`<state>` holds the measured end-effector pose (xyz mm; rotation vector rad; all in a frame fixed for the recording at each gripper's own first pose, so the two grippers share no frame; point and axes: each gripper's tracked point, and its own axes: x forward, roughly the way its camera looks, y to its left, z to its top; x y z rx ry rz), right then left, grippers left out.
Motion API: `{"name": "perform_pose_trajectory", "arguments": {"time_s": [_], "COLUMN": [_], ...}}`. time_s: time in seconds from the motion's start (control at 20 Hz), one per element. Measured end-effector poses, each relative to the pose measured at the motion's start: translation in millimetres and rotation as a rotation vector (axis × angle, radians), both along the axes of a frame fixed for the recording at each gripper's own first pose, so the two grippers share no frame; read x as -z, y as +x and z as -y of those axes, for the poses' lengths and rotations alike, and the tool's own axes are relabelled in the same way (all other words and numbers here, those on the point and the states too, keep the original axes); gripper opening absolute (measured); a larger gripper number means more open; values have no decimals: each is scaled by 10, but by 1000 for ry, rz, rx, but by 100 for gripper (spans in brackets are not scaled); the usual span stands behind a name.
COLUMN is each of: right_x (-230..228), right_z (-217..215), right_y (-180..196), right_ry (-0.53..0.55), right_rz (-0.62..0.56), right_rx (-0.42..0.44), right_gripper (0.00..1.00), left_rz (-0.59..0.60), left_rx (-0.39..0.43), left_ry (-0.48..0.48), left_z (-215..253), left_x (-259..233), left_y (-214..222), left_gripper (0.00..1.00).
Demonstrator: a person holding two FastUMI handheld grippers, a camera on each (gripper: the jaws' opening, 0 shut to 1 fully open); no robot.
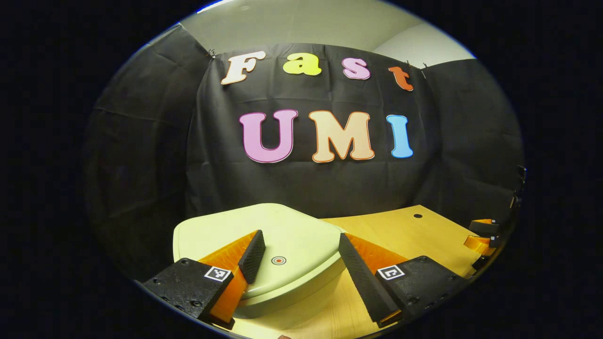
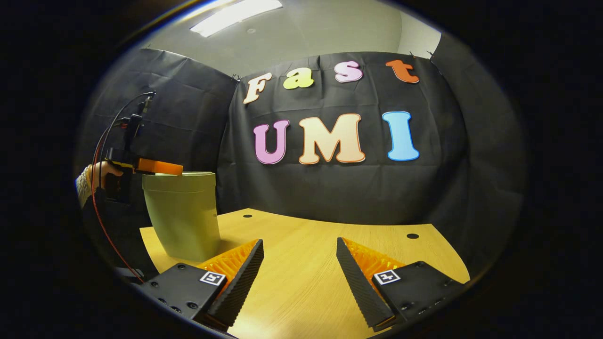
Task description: Press the lid of the desktop garbage bin to open it, pick up the crumpled paper on the desktop and throw it into the bin, then pick up the pop can on the desktop and drop it into the bin, and finally close the garbage bin lid.
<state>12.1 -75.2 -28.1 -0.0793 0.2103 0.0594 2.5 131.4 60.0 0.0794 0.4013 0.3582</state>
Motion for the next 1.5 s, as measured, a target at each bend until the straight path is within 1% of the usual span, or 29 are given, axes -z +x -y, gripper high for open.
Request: {"name": "perform_pose_trajectory", "arguments": {"time_s": [0.05, 0.1, 0.15, 0.45, 0.55, 0.75, 0.85, 0.95, 1.05, 1.2, 1.3, 1.4, 1.5], "right_x": [-15, -14, -21, -44, -33, -14, 8, 29, 52, 70, 93, 146, 166], "right_z": [16, 36, 54, 55, 43, 67, 83, 95, 93, 81, 43, 5, -12], "right_y": [-1, -4, 2, -12, -4, -5, 21, 42, 41, 57, 69, 85, 117], "right_ry": [3, 5, 8, 7, 2, -10, -9, -6, -11, -25, -30, -38, -50], "right_rz": [3, 5, 6, 12, 8, 4, 0, -5, -13, -15, -19, -34, -37], "right_rx": [3, 8, 13, 18, 17, 21, 27, 34, 38, 42, 39, 33, 36], "right_gripper": [98, 98, 98, 98, 98, 98, 98, 98, 98, 98, 98, 98, 98], "left_rz": [-9, -13, -14, -25, -17, 18, 39, 79, 116, 158, 184, 200, 208], "left_rx": [-3, -2, -4, -5, -15, -38, -35, -14, 39, 158, 240, 317, 389], "left_ry": [-12, -16, -17, 18, 9, -41, -26, 17, 37, 46, 16, -39, -66], "left_z": [1, 3, 11, -16, -34, -108, -131, -98, 99, 566, 907, 1239, 1493], "left_x": [6, 13, 10, -44, -85, -162, -258, -429, -611, -752, -715, -585, -455], "left_y": [2, -4, -7, 31, 49, 80, 91, 137, 190, 255, 295, 316, 351], "left_gripper": [100, 100, 97, 96, 95, 93, 93, 91, 92, 93, 93, 93, 94]}}
